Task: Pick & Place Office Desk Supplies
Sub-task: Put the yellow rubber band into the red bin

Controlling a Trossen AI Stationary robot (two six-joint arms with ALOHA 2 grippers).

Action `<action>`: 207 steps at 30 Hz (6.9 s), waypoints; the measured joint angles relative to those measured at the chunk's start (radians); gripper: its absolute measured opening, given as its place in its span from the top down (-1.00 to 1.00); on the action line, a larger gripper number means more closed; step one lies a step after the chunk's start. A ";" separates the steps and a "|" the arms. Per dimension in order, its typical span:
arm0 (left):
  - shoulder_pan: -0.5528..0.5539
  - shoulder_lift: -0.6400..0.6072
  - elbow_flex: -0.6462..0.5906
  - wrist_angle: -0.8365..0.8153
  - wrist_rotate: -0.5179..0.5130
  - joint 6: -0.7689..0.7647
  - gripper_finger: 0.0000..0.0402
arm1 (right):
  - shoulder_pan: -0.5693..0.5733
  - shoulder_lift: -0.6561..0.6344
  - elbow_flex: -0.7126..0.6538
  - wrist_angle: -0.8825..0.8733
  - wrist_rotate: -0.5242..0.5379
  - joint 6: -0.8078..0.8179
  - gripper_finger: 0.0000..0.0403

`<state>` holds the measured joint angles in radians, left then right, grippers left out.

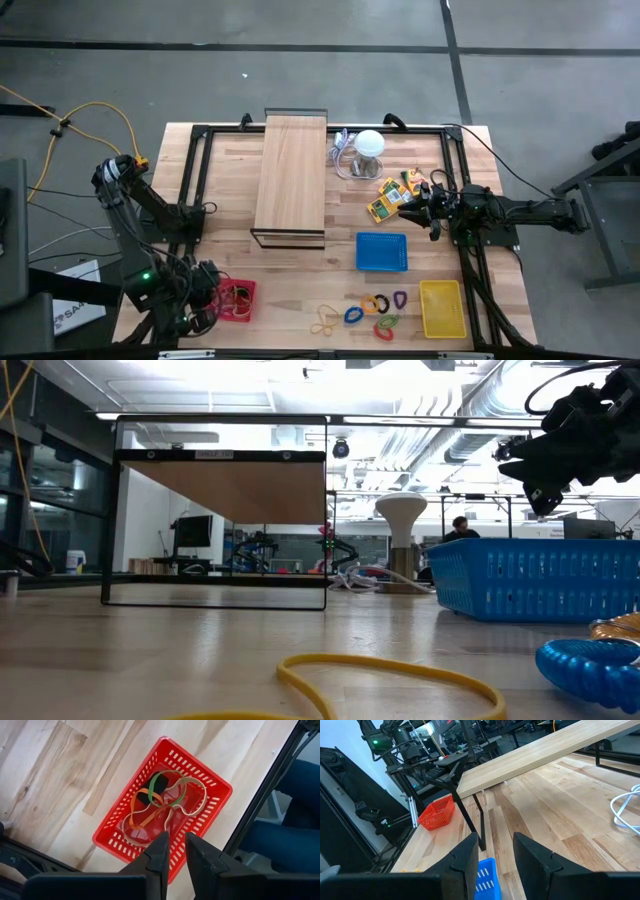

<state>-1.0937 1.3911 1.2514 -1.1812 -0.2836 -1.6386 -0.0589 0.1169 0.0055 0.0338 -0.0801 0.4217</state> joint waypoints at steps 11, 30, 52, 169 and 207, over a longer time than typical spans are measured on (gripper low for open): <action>0.108 0.001 0.000 0.124 -0.053 0.318 0.71 | 0.000 0.000 0.000 0.000 0.000 0.000 0.45; 0.407 0.072 0.000 0.604 -0.051 1.278 0.71 | 0.000 0.000 0.000 0.000 0.000 0.000 0.45; 0.495 0.413 0.000 1.010 -0.047 1.489 0.71 | 0.000 0.000 0.000 0.001 0.001 0.000 0.45; 0.456 0.433 0.143 0.720 0.037 1.405 1.00 | 0.000 0.081 0.000 0.001 0.000 0.000 0.45; 0.458 0.533 0.142 0.856 0.031 1.529 1.00 | 0.000 0.081 0.000 0.000 0.000 0.000 0.45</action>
<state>-0.6353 1.9237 1.3937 -0.3257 -0.2530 -0.1098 -0.0589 0.1983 0.0055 0.0342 -0.0803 0.4217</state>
